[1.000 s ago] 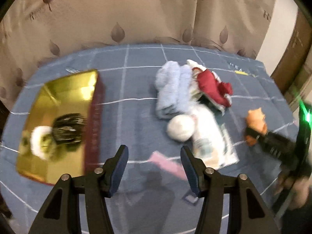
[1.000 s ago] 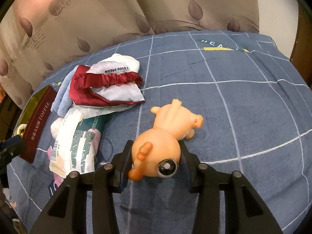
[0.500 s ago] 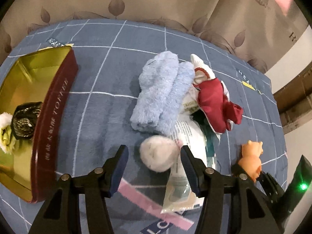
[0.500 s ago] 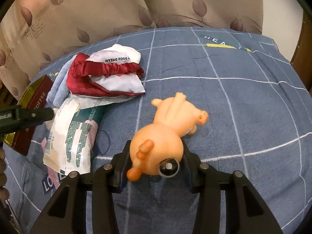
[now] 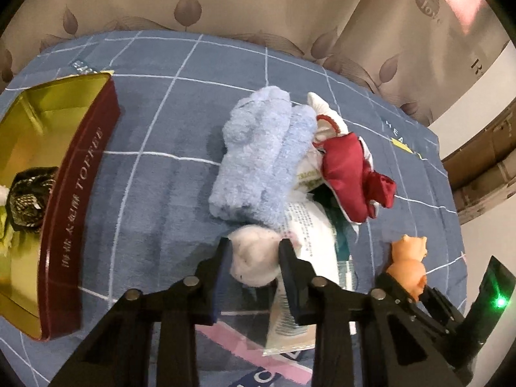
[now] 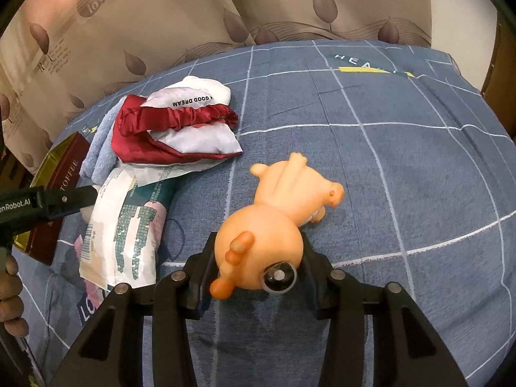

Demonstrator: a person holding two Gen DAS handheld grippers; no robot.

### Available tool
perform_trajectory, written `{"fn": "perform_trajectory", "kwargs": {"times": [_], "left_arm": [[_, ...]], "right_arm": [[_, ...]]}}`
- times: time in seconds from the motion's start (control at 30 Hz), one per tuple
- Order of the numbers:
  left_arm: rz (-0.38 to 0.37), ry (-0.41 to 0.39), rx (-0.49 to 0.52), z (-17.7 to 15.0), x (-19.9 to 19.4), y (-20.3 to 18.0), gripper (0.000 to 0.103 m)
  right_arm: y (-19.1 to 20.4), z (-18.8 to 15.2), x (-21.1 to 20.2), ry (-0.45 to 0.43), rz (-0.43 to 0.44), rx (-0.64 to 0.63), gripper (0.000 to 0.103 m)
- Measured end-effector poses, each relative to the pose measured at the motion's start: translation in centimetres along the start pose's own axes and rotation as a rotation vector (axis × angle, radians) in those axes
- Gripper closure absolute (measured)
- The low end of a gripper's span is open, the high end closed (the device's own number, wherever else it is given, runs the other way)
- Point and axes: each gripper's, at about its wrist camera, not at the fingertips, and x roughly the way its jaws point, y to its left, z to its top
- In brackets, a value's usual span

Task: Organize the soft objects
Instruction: 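Grasp the white pompom ball with the left tool, then carry the white pompom ball into the tin and open the left tool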

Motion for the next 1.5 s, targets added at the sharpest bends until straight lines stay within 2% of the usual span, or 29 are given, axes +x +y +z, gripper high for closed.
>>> {"fn": "perform_trajectory", "kwargs": {"times": [0.37, 0.53, 0.83, 1.13, 1.33, 1.5], "left_arm": [[0.033, 0.006, 0.004, -0.1, 0.6, -0.4, 0.081], [0.037, 0.006, 0.04, 0.0, 0.4, -0.9, 0.089], [0.05, -0.009, 0.055, -0.1, -1.3, -0.5, 0.09], [0.059, -0.058, 0.072, 0.1, -5.1, 0.6, 0.091], [0.134, -0.114, 0.085, 0.4, -8.0, 2.9, 0.09], [0.188, -0.122, 0.068, 0.5, -9.6, 5.9, 0.091]], "right_arm": [[0.0, 0.0, 0.1, -0.001, -0.001, 0.003, 0.061], [0.0, 0.1, 0.1, -0.001, -0.002, 0.002, 0.061], [0.1, -0.1, 0.1, -0.002, -0.008, -0.005, 0.061], [0.2, -0.1, 0.1, -0.002, -0.01, -0.006, 0.06], [0.2, -0.1, 0.1, -0.002, -0.01, -0.006, 0.06], [0.2, -0.1, 0.1, -0.002, -0.01, -0.006, 0.06]]}}
